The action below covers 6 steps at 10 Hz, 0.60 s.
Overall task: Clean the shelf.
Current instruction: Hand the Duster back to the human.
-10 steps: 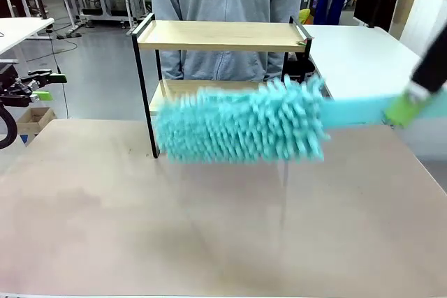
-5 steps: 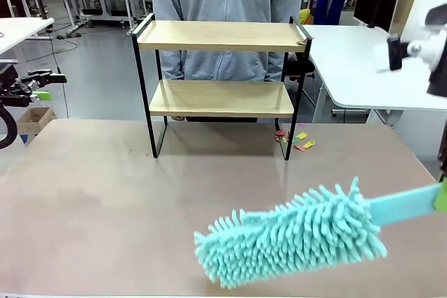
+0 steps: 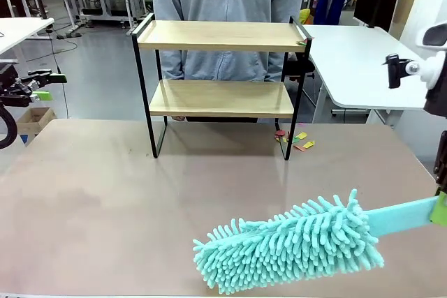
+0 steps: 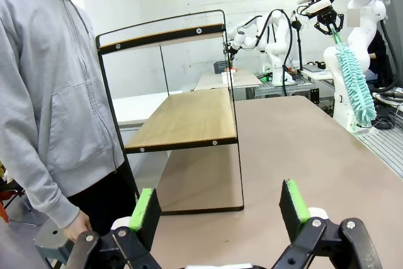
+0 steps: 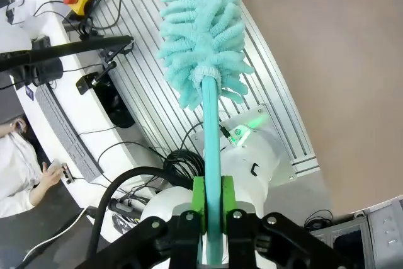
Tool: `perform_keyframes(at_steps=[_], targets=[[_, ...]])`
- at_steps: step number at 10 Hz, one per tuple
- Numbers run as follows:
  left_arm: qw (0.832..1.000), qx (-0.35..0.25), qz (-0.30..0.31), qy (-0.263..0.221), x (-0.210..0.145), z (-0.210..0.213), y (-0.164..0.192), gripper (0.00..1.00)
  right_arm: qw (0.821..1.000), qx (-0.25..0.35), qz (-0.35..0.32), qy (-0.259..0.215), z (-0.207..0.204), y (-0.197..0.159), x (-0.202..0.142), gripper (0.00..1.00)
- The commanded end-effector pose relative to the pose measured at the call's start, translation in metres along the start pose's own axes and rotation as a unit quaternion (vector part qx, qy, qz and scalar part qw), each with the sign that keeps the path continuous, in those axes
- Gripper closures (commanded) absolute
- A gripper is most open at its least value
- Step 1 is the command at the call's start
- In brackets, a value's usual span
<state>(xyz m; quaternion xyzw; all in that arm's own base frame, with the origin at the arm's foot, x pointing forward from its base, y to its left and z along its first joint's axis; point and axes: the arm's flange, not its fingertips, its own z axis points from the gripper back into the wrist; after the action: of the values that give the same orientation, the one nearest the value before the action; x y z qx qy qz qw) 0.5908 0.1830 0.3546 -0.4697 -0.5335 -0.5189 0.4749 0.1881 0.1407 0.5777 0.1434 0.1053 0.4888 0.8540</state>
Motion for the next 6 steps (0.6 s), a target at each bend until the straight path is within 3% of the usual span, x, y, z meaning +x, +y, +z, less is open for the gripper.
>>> perform_keyframes(at_steps=[1,6], targets=[[1.0,-0.002,-0.006,0.003,0.0017,-0.0007,-0.0025,0.0,1.0,0.0,0.0,0.005,0.0064,0.0004,-0.0001,0.87],[1.0,-0.002,-0.006,0.003,0.0017,-0.0007,-0.0025,0.0,1.0,0.0,0.0,0.005,0.0064,0.0004,-0.0001,0.87]])
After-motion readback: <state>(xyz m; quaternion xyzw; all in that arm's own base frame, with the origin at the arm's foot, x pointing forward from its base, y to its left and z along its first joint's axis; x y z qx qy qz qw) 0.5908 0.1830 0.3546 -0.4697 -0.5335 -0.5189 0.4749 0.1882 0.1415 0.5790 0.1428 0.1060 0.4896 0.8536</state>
